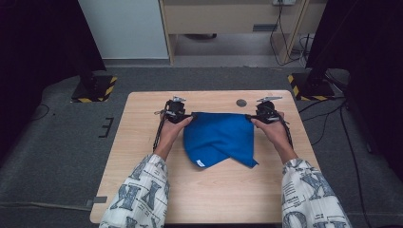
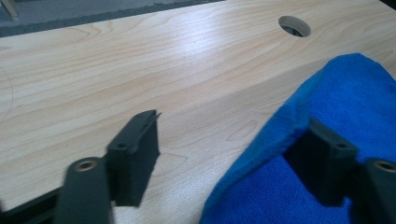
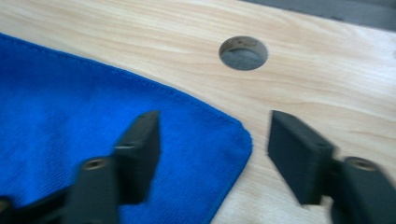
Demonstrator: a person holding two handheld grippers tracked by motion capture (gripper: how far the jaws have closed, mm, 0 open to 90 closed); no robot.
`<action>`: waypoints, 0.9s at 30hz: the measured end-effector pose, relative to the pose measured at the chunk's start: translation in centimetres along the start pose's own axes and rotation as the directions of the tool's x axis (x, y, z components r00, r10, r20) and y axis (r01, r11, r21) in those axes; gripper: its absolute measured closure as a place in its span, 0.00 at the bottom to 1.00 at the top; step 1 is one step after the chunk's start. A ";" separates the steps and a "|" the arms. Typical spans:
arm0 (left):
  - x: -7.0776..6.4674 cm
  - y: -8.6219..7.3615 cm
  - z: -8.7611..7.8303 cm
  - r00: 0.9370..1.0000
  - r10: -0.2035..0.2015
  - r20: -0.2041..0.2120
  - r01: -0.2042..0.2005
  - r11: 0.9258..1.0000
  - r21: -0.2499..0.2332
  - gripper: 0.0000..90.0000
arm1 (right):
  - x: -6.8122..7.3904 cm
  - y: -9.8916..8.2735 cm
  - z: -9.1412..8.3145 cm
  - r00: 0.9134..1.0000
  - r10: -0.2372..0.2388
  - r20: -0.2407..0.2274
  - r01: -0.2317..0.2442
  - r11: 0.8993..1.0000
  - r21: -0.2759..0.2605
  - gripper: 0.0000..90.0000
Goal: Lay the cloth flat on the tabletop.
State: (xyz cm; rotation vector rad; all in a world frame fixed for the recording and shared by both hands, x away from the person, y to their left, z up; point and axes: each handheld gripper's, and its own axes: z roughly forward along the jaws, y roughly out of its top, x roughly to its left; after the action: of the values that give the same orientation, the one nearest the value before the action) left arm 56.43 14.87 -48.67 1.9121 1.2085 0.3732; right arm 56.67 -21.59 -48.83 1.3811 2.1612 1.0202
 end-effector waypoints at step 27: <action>-2.2 -4.0 -0.8 0.994 0.101 -0.030 -0.101 0.995 0.002 0.15 | 2.6 -2.3 -4.1 0.998 -0.047 -0.031 0.045 0.997 -0.055 0.24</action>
State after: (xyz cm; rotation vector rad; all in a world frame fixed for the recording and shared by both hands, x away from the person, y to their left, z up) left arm 52.44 14.19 -50.86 1.9796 1.1332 0.4565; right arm 51.42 -21.33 -47.67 1.2928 2.1615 1.0821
